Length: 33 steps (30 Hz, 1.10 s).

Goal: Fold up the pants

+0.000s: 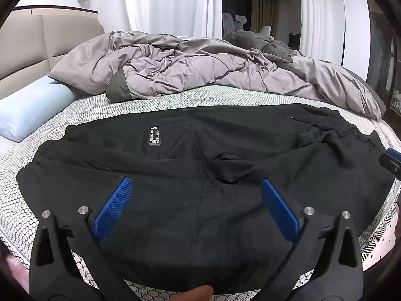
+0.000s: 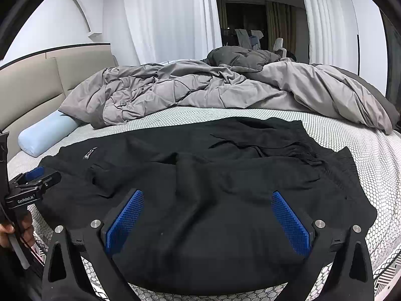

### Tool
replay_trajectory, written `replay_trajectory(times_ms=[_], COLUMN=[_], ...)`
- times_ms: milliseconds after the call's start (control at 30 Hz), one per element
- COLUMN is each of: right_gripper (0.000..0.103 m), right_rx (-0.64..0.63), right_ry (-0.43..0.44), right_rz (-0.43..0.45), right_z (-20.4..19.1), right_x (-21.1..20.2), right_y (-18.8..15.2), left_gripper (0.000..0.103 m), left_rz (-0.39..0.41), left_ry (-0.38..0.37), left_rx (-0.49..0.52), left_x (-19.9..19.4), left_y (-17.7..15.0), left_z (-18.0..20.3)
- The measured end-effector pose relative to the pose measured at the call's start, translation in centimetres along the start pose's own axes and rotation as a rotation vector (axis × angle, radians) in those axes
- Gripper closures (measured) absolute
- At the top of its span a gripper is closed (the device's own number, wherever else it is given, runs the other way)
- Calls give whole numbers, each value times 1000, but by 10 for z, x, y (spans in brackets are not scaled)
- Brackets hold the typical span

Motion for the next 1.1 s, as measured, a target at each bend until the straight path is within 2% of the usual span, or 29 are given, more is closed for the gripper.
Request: replay_trajectory(times_ms=[1100], right_gripper=[0], right_rx=[-5], right_ry=[-7], right_rz=[-9], right_z=[1], right_x=[3], right_y=[0], left_gripper=[1], left_rz=[0], left_ry=[4], left_rx=[2], left_x=[-1], left_y=[0], left_z=[2])
Point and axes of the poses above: each gripper's, at about its wrist camera, not at the fingertips, and x roughly the way its jaws point, z to its right, y to its top, the point moved 2 cm from there along x, roughly the way its jaws point, and after that the axes turned 6 degrees about -y, right-handed, at the moved point
